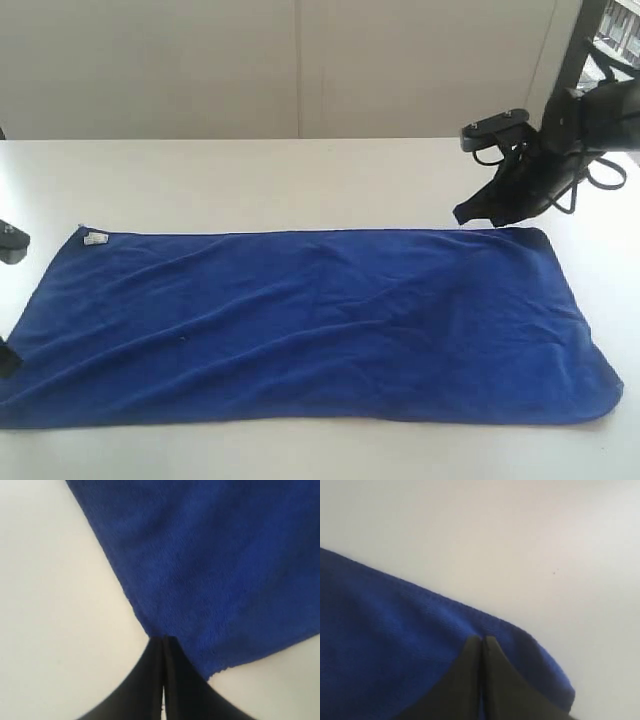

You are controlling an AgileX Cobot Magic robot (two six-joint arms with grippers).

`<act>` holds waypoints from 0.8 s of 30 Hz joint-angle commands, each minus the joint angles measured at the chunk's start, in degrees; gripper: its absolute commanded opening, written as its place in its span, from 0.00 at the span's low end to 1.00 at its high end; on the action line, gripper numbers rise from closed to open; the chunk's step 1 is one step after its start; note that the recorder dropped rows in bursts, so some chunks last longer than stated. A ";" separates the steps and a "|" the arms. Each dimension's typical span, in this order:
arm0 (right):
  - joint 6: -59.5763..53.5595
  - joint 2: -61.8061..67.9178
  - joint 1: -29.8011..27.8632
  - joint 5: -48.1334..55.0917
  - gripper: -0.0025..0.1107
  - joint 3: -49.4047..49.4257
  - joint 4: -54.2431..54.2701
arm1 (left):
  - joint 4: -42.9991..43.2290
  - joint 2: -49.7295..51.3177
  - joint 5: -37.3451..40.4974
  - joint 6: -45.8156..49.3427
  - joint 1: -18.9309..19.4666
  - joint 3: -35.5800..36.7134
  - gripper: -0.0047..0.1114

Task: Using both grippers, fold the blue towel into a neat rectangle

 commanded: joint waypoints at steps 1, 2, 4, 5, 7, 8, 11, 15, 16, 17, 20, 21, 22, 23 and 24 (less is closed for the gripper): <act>-1.03 -3.02 1.35 1.65 0.02 -0.34 0.47 | -1.17 -1.60 -4.48 -0.56 -0.04 -1.08 0.04; -1.03 -3.46 1.59 2.62 0.02 -0.34 0.47 | -1.31 -1.60 -6.25 -0.56 -0.04 -1.31 0.04; -1.03 -4.54 2.15 5.48 0.02 -0.34 0.47 | -1.73 -1.35 -10.50 -0.70 -0.04 -1.64 0.04; -1.03 -4.98 2.26 7.05 0.02 -0.34 0.47 | -1.73 -0.97 -13.41 -0.84 -0.04 -1.72 0.04; -1.03 -6.09 2.76 12.07 0.02 -0.23 0.47 | -1.73 0.32 -17.72 -0.95 -0.04 -2.45 0.04; -1.03 -6.48 2.75 14.96 0.02 -0.02 0.47 | -1.87 1.61 -19.09 -1.49 -0.04 -3.30 0.04; -0.78 -8.14 2.78 20.07 0.02 1.90 0.47 | -2.05 7.83 -18.80 -1.80 -0.04 -7.69 0.04; 0.01 -11.92 2.78 19.92 0.02 7.55 0.47 | -2.05 15.92 -17.31 -1.80 -0.04 -15.02 0.04; 1.06 -12.96 2.78 19.53 0.02 8.72 0.47 | -2.05 17.30 -17.05 -1.80 -0.04 -17.02 0.04; 2.24 -14.35 2.78 19.26 0.02 10.50 0.47 | -2.05 19.02 -16.38 -1.69 -0.04 -19.03 0.04; 4.20 -18.89 3.05 18.31 0.02 15.13 0.47 | -2.05 23.55 -14.23 -1.45 -0.04 -25.02 0.04; 4.91 -20.42 3.37 17.95 0.02 16.88 0.47 | -2.05 24.84 -13.39 -1.45 -0.04 -27.10 0.04; 5.47 -21.84 3.51 17.25 0.02 18.66 0.47 | -2.05 25.98 -12.33 -1.45 -0.04 -29.06 0.04; 5.96 -22.81 3.97 16.53 0.02 20.05 0.47 | -2.05 26.81 -11.17 -1.45 -0.04 -30.57 0.04; 6.71 -23.71 4.21 15.88 0.02 21.39 0.47 | -2.05 27.82 -9.85 -1.45 -0.04 -32.36 0.04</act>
